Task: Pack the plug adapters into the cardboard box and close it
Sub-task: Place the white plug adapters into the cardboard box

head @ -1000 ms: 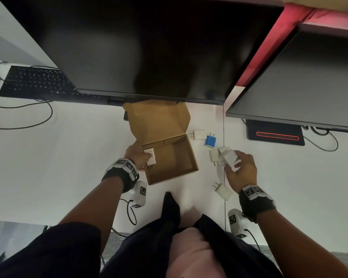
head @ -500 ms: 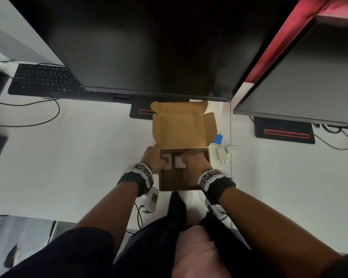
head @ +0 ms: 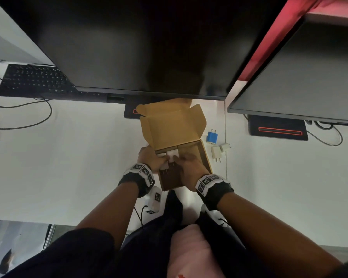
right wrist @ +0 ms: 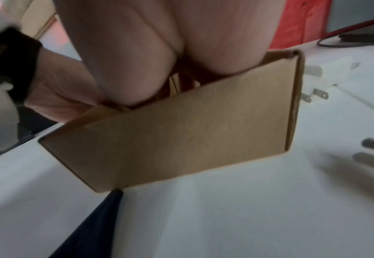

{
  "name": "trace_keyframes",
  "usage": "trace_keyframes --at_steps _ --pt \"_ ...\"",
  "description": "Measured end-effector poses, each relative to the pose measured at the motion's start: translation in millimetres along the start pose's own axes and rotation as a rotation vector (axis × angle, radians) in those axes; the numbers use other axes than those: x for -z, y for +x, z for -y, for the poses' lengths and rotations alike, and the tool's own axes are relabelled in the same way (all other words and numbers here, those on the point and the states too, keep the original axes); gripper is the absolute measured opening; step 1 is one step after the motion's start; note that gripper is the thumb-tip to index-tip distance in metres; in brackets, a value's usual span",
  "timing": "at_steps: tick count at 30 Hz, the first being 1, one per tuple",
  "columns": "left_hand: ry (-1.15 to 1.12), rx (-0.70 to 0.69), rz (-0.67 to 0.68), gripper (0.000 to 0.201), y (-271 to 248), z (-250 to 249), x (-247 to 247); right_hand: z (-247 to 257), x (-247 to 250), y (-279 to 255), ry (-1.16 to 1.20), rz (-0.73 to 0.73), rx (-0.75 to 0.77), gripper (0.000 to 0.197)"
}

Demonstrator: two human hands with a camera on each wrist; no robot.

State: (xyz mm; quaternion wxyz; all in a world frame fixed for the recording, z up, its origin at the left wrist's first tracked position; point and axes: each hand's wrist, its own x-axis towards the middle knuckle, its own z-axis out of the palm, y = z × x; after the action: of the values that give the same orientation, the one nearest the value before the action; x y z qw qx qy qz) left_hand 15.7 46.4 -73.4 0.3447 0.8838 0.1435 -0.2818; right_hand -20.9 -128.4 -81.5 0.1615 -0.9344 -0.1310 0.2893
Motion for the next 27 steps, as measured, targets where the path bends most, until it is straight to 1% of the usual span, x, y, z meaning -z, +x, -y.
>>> trace_keyframes --at_steps 2,4,7,10,11,12,13,14,16,18,19,20,22,24,26,27 --pt "0.029 0.002 -0.026 0.044 0.7 -1.0 -2.1 -1.7 5.8 -2.1 0.018 0.019 0.023 0.067" --pt "0.050 -0.001 -0.040 0.040 0.5 -1.3 -3.3 -0.8 16.8 -7.0 0.071 -0.001 0.059 0.061" --pt "0.070 0.022 -0.061 0.035 0.7 1.3 -1.3 -6.7 38.7 -18.6 0.202 -0.150 0.075 0.035" --pt "0.035 0.080 -0.099 0.040 2.2 8.1 6.8 -31.2 59.4 -34.2 0.335 -0.372 0.032 0.027" --pt "0.025 0.093 -0.109 0.044 3.3 11.6 10.3 -42.9 63.5 -39.8 0.344 -0.430 -0.007 0.024" --pt "0.016 0.101 -0.112 0.046 3.9 14.9 13.6 -56.2 65.1 -45.6 0.334 -0.449 -0.058 0.021" --pt "0.002 0.106 -0.112 0.048 5.8 18.6 16.1 -69.7 65.8 -51.9 0.314 -0.418 -0.121 0.018" --pt "-0.017 0.113 -0.108 0.049 6.7 20.8 18.6 -82.5 64.4 -58.5 0.290 -0.342 -0.181 0.018" --pt "-0.038 0.119 -0.094 0.051 9.2 25.4 20.1 -102.6 55.4 -72.1 0.241 -0.143 -0.266 0.035" --pt "-0.049 0.111 -0.087 0.053 9.8 26.7 20.1 -112.8 41.7 -83.0 0.212 0.001 -0.312 0.052" --pt "-0.057 0.109 -0.084 0.053 8.9 25.7 20.7 -114.3 33.9 -86.5 0.190 0.053 -0.319 0.054" --pt "-0.065 0.110 -0.081 0.053 8.0 25.1 21.2 -114.4 26.5 -88.6 0.163 0.084 -0.320 0.053" --pt "-0.075 0.117 -0.078 0.052 7.2 24.4 21.9 -112.8 16.0 -89.1 0.149 0.068 -0.327 0.044" --pt "-0.079 0.115 -0.082 0.050 6.9 24.5 22.1 -108.3 13.3 -87.1 0.190 0.005 -0.332 0.039" --pt "-0.086 0.113 -0.084 0.049 7.8 25.1 21.2 -101.0 17.5 -83.9 0.262 -0.100 -0.297 0.041" --pt "-0.090 0.113 -0.084 0.048 8.2 25.1 20.7 -96.2 21.6 -81.1 0.297 -0.171 -0.265 0.046"
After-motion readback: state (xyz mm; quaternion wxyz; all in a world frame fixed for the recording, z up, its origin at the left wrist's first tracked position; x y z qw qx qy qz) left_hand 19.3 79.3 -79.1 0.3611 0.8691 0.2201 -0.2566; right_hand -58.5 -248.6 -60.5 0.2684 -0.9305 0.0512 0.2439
